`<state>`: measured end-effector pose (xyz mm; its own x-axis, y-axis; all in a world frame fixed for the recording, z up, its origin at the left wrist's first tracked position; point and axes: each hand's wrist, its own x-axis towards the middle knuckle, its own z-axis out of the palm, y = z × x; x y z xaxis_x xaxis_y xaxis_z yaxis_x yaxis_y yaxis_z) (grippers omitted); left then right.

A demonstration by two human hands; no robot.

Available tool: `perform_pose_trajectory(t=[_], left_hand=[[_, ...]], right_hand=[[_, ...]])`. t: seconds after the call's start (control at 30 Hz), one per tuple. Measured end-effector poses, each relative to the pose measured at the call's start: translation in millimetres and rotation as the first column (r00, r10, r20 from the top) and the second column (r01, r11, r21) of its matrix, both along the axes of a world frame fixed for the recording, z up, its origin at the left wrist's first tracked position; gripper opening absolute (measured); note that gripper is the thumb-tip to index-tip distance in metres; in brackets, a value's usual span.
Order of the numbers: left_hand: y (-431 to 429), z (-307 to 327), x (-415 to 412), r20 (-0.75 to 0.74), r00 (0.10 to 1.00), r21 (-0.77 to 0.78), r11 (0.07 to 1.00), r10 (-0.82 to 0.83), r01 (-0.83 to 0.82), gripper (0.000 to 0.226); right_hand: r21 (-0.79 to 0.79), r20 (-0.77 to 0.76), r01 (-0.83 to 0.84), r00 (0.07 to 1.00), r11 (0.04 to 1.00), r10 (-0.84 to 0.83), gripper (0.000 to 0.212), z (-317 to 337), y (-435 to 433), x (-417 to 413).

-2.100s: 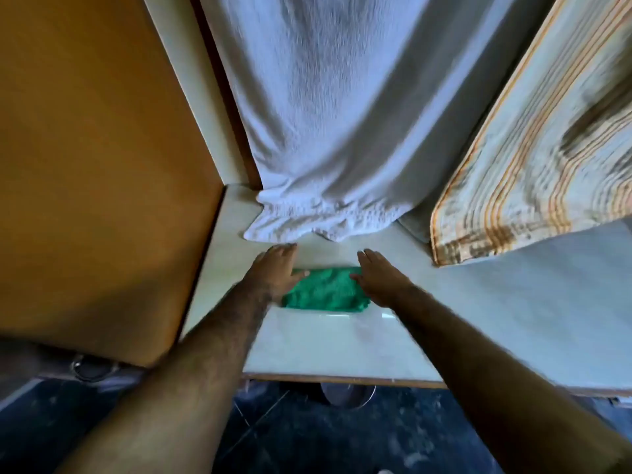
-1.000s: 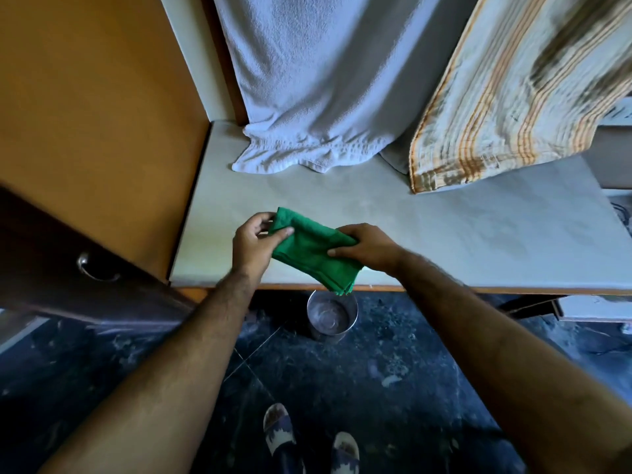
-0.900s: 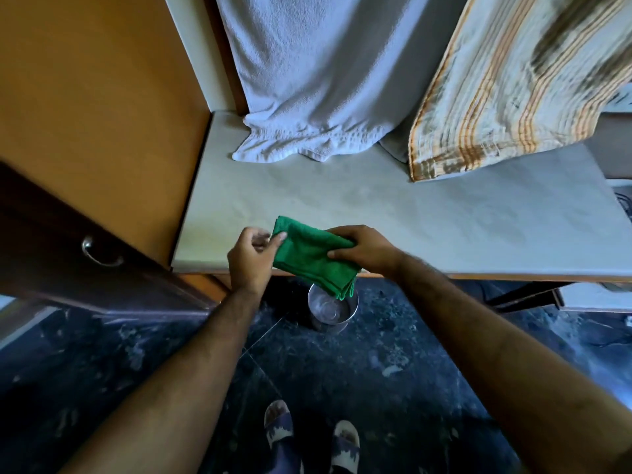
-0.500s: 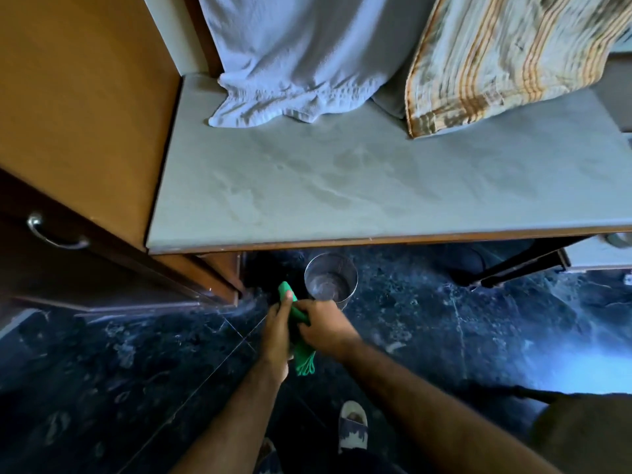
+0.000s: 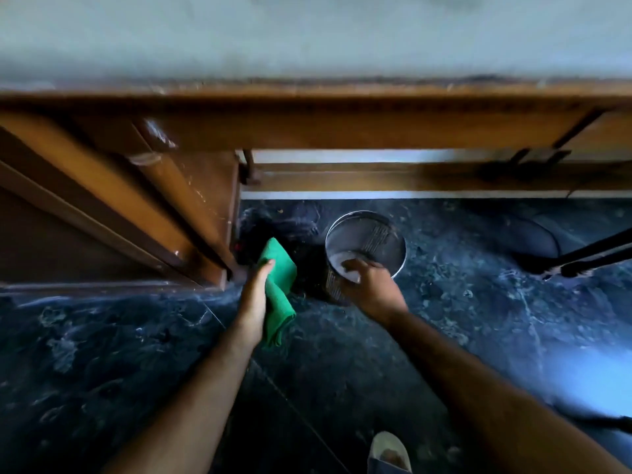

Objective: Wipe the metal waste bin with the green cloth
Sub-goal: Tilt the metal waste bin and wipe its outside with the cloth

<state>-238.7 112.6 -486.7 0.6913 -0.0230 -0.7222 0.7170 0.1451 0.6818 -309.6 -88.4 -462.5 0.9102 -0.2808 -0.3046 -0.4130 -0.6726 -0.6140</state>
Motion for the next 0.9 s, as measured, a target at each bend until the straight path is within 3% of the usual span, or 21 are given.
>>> perform_pose_trajectory(t=[0.07, 0.13, 0.27, 0.33, 0.43, 0.5, 0.63, 0.7, 0.77, 0.83, 0.9], left_hand=[[4, -40, 12, 0.049, 0.998, 0.050, 0.998, -0.030, 0.028, 0.025], [2, -70, 22, 0.094, 0.994, 0.090, 0.995, -0.059, 0.051, 0.020], [-12, -119, 39, 0.246, 0.967, 0.124, 0.992, -0.067, 0.037, 0.015], [-24, -129, 43, 0.283, 0.950, 0.141, 0.985, -0.135, 0.098, 0.028], [-48, -136, 49, 0.371, 0.896, 0.210, 0.962, -0.245, 0.176, 0.024], [-70, -131, 51, 0.447, 0.827, 0.300, 0.928, -0.340, 0.219, 0.028], [-118, -127, 47, 0.544, 0.611, 0.519, 0.803, -0.575, 0.294, 0.058], [-133, -127, 37, 0.514, 0.591, 0.561, 0.765, -0.621, 0.316, 0.068], [-140, -135, 27, 0.564, 0.560, 0.576, 0.775, -0.606, 0.259, 0.073], [-135, -154, 18, 0.591, 0.540, 0.607, 0.771, -0.600, 0.192, 0.072], [-116, -181, 13, 0.552, 0.572, 0.645, 0.745, -0.607, 0.169, 0.075]], right_hand=[[-0.141, -0.014, -0.040, 0.999, 0.989, 0.038, 0.049, -44, -6, 15], [-0.174, -0.075, -0.093, 0.994, 0.980, 0.081, 0.051, -77, -5, 29], [-0.295, -0.142, -0.151, 0.983, 0.943, 0.113, 0.026, -131, -1, 48], [-0.369, -0.125, -0.138, 0.987, 0.919, 0.099, 0.024, -143, 0, 51], [-0.377, -0.069, -0.128, 0.992, 0.918, 0.110, 0.026, -144, -5, 53], [-0.349, -0.044, -0.111, 0.994, 0.931, 0.102, 0.025, -139, -11, 52], [-0.231, 0.015, -0.056, 0.998, 0.971, 0.062, 0.016, -125, -23, 46], [-0.161, 0.075, -0.030, 0.996, 0.987, 0.043, 0.010, -124, -31, 38], [-0.067, 0.114, 0.016, 0.994, 0.998, -0.008, 0.018, -127, -43, 25], [0.124, 0.125, 0.059, 0.989, 0.991, -0.074, 0.027, -131, -56, 10], [0.362, 0.123, 0.084, 0.983, 0.928, -0.137, 0.018, -129, -68, -7]])
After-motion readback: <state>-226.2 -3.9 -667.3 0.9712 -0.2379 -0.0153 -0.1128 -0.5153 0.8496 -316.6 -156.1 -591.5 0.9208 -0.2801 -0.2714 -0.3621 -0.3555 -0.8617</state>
